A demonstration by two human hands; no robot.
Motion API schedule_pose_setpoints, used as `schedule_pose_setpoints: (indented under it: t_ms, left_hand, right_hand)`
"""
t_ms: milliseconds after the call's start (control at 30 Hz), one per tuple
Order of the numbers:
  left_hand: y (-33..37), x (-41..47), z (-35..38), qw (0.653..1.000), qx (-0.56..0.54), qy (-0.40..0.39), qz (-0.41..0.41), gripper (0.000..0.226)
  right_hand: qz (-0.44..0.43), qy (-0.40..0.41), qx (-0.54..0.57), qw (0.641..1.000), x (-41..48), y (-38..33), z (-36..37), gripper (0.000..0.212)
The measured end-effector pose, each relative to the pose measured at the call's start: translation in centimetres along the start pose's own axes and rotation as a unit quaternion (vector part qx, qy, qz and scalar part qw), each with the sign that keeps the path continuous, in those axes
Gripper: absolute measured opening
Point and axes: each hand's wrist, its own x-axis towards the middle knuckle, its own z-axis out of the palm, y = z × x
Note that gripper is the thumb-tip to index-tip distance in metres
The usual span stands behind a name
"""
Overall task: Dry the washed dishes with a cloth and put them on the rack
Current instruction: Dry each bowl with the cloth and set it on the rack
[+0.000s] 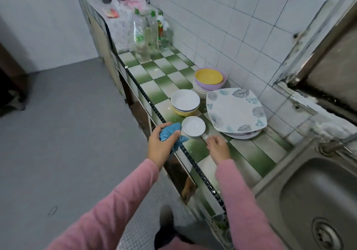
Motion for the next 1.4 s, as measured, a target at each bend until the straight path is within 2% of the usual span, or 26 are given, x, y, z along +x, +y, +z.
schedule_pose_setpoints:
  t_ms: [200, 400, 533, 733, 867, 1033, 1167, 1400]
  left_hand:
    - [0.2, 9.4, 1.4, 0.999, 0.004, -0.031, -0.03, 0.034]
    - [-0.6, 15.8, 1.8, 0.996, 0.008, -0.053, -0.075, 0.034]
    - [-0.5, 19.2, 2.0, 0.99, 0.037, -0.104, -0.094, 0.036]
    - [0.0, 23.9, 2.5, 0.974, 0.06, -0.186, -0.114, 0.034]
    - [0.1, 26.0, 2.8, 0.964, 0.081, -0.23, -0.105, 0.035]
    - [0.2, 27.9, 3.0, 0.952, 0.106, -0.272, -0.09, 0.035]
    - [0.2, 28.6, 3.2, 0.947, 0.11, -0.291, -0.08, 0.032]
    - [-0.6, 26.6, 5.9, 0.928, 0.122, -0.346, -0.065, 0.038]
  right_hand:
    - [0.117, 0.023, -0.007, 0.993, 8.6, -1.0, 2.4, 0.031]
    - [0.223, 0.011, -0.043, 0.974, 11.8, -0.4, 6.5, 0.047]
    - [0.285, 0.053, 0.048, 0.956, 13.7, 1.6, 9.3, 0.063]
    - [0.332, 0.132, 0.096, 0.929, 14.6, 0.5, 11.0, 0.055]
    - [0.344, 0.19, 0.194, 0.899, 16.0, 0.6, 12.0, 0.059]
    - [0.339, 0.201, 0.21, 0.895, 15.6, 1.3, 12.4, 0.06]
    - [0.307, 0.215, 0.211, 0.903, 14.2, 1.1, 12.0, 0.048]
    - [0.294, 0.223, 0.294, 0.882, 10.1, 0.4, 8.3, 0.032]
